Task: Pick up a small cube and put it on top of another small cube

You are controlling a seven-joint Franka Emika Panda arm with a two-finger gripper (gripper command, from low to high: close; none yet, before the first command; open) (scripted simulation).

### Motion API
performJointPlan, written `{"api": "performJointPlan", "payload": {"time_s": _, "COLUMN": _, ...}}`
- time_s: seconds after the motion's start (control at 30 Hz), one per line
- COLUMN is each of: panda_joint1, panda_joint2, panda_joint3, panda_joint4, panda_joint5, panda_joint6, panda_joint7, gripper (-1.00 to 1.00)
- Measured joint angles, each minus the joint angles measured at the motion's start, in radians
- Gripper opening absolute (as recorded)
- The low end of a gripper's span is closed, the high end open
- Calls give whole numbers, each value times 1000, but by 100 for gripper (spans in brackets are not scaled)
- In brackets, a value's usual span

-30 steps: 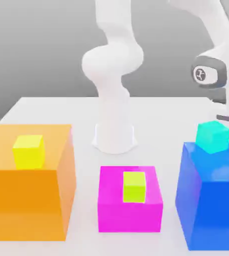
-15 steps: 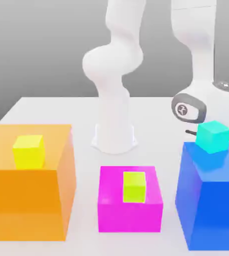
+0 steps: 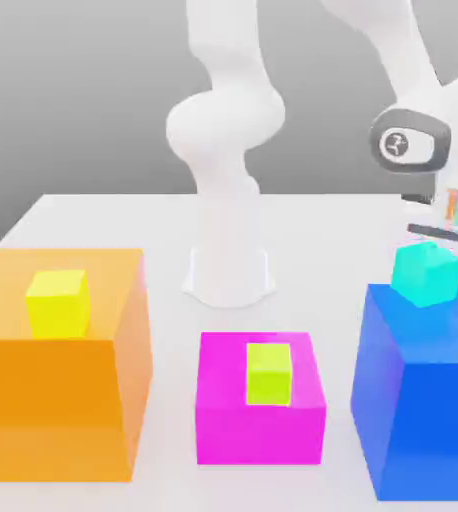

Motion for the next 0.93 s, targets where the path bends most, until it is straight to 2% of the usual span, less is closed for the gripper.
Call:
{"api": "performJointPlan", "payload": {"time_s": 0.43, "panda_joint1": -226, "panda_joint2": -252, "panda_joint3": -48, "panda_joint4": 255, "panda_joint5": 6, "panda_joint6": -550, "panda_joint7": 542, "gripper": -100}}
{"api": "performJointPlan", "payload": {"time_s": 0.57, "panda_joint1": -253, "panda_joint2": -207, "panda_joint3": -60, "panda_joint4": 187, "panda_joint5": 11, "panda_joint6": -450, "panda_joint7": 585, "gripper": -100}}
{"api": "performJointPlan", "payload": {"time_s": 0.6, "panda_joint1": -254, "panda_joint2": -194, "panda_joint3": -60, "panda_joint4": 167, "panda_joint5": 11, "panda_joint6": -418, "panda_joint7": 586, "gripper": 100}}
{"api": "performJointPlan", "payload": {"time_s": 0.8, "panda_joint1": -255, "panda_joint2": -188, "panda_joint3": -60, "panda_joint4": 156, "panda_joint5": 9, "panda_joint6": -401, "panda_joint7": 588, "gripper": 100}}
{"api": "performJointPlan", "payload": {"time_s": 0.93, "panda_joint1": -256, "panda_joint2": -232, "panda_joint3": -58, "panda_joint4": 230, "panda_joint5": 7, "panda_joint6": -518, "panda_joint7": 590, "gripper": 100}}
